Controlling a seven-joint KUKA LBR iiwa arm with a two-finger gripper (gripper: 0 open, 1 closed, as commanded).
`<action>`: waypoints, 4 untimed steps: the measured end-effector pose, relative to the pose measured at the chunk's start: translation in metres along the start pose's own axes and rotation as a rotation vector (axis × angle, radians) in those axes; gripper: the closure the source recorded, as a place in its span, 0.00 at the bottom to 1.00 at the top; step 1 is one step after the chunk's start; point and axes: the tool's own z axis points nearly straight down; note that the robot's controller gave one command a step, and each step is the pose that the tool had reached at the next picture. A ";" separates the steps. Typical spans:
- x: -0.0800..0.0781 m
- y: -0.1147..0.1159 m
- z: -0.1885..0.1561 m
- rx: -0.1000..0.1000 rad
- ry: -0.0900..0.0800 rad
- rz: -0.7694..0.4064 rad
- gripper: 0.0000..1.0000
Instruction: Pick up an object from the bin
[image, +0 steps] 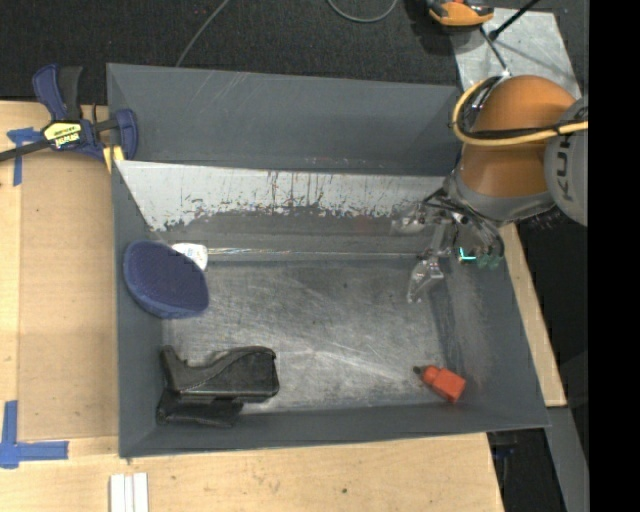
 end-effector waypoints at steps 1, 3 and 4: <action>0.016 -0.063 0.018 0.003 -0.004 -0.072 0.00; 0.004 0.082 0.023 -0.003 -0.002 -0.210 0.00; -0.003 0.165 -0.030 -0.003 -0.014 -0.303 0.00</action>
Offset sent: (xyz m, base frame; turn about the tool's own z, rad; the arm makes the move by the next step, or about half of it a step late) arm -0.0154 -0.0584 -0.0177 -0.0773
